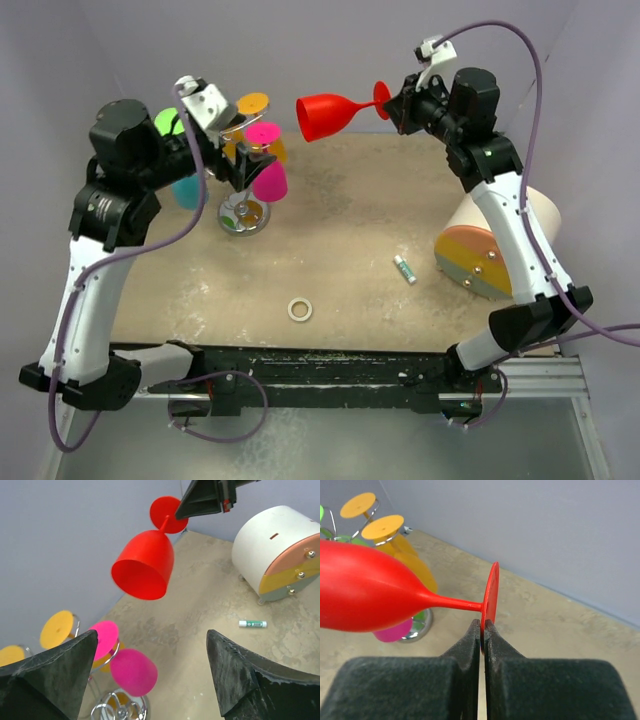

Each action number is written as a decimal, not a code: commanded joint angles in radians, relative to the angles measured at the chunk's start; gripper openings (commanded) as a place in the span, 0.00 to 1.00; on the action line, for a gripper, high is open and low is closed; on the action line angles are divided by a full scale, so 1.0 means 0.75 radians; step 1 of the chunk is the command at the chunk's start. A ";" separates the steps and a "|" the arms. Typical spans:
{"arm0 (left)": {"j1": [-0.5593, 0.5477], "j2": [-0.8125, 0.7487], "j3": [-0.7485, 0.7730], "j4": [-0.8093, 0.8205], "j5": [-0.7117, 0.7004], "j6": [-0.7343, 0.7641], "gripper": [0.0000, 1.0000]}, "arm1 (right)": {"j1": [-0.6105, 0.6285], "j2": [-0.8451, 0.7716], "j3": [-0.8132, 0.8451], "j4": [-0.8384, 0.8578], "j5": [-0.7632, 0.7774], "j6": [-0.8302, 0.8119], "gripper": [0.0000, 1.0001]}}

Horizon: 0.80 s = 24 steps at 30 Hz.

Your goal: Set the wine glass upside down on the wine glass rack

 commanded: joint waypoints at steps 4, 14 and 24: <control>0.169 -0.184 -0.060 -0.004 -0.109 -0.026 0.99 | 0.032 -0.100 -0.040 0.029 -0.077 -0.346 0.00; 0.431 -0.296 -0.104 -0.050 -0.493 -0.123 0.99 | 0.234 -0.112 0.059 -0.236 -0.118 -0.837 0.00; 0.574 -0.271 -0.077 -0.085 -0.601 -0.188 0.99 | 0.519 -0.012 0.288 -0.430 -0.044 -1.103 0.00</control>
